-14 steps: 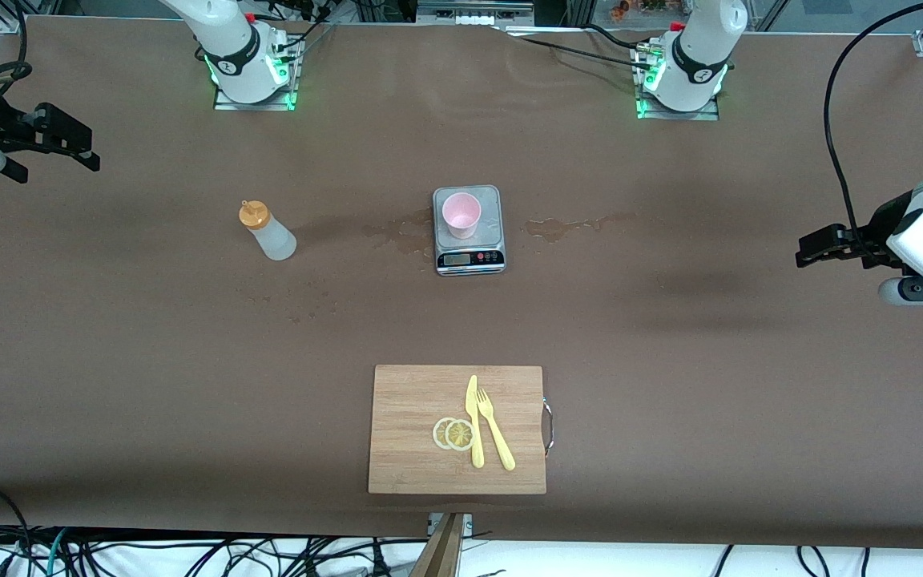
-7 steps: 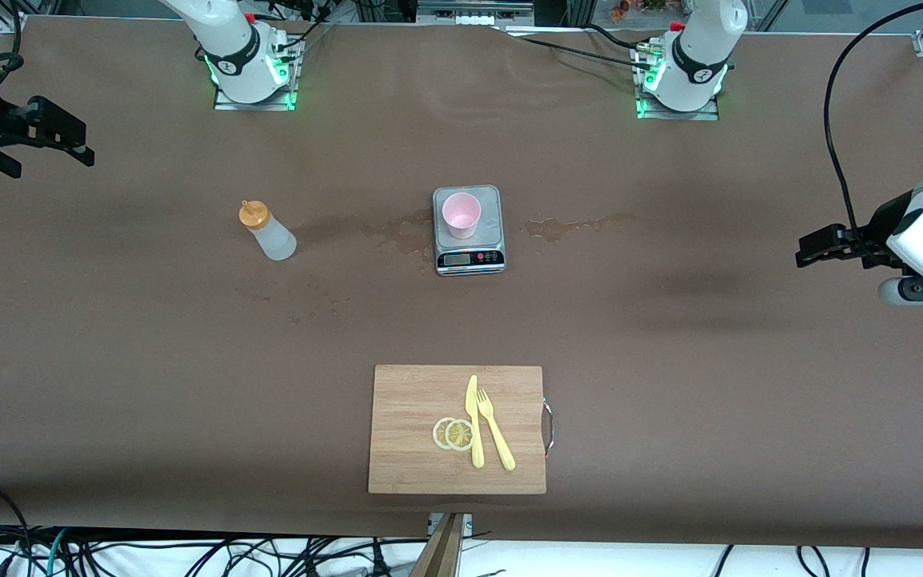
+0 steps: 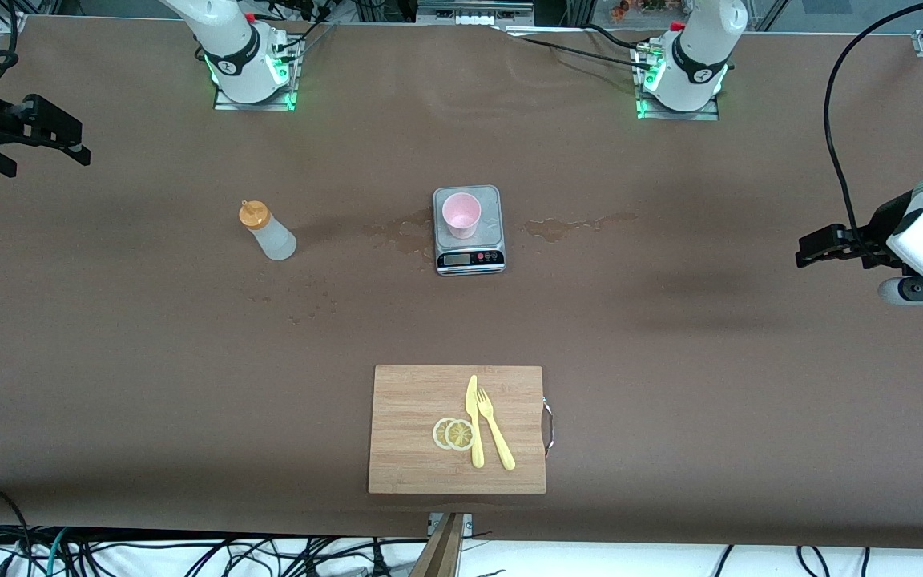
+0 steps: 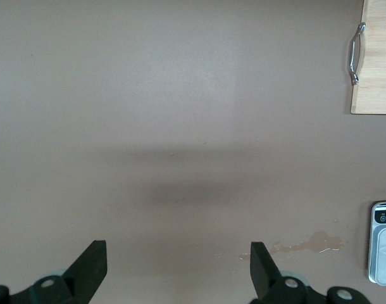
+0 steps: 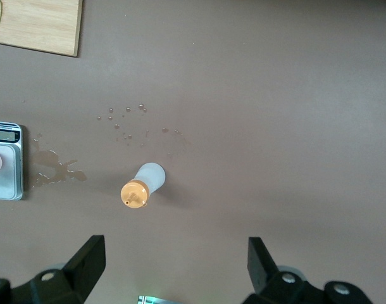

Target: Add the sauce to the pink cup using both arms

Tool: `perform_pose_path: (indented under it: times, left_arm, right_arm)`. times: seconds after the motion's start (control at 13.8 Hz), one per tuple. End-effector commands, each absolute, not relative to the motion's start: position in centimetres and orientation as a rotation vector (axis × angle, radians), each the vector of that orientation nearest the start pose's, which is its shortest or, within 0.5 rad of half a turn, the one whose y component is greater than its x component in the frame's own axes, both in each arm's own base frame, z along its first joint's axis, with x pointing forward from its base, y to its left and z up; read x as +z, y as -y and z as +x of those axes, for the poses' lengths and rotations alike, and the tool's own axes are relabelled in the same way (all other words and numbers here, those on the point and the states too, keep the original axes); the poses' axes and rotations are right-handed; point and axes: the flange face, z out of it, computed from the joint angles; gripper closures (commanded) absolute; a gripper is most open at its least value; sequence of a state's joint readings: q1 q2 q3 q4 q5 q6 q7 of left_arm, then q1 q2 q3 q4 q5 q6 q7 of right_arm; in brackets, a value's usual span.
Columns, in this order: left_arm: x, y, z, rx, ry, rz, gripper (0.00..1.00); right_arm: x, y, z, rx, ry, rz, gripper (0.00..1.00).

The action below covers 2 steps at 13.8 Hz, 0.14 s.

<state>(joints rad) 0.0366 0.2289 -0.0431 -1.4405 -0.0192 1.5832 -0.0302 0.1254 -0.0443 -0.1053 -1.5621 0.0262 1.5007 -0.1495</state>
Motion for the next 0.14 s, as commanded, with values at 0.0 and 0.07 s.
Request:
perform_pose_path:
  times: [0.0,0.07]
  left_arm:
    - [55.61,0.38,61.92,0.144,0.011,-3.183,0.00]
    - [55.61,0.38,61.92,0.144,0.011,-3.183,0.00]
  right_arm:
    - [65.20,-1.07,53.49,0.039,0.251,-3.111,0.00]
    - [65.27,-1.06,53.43,0.039,0.253,-3.111,0.00]
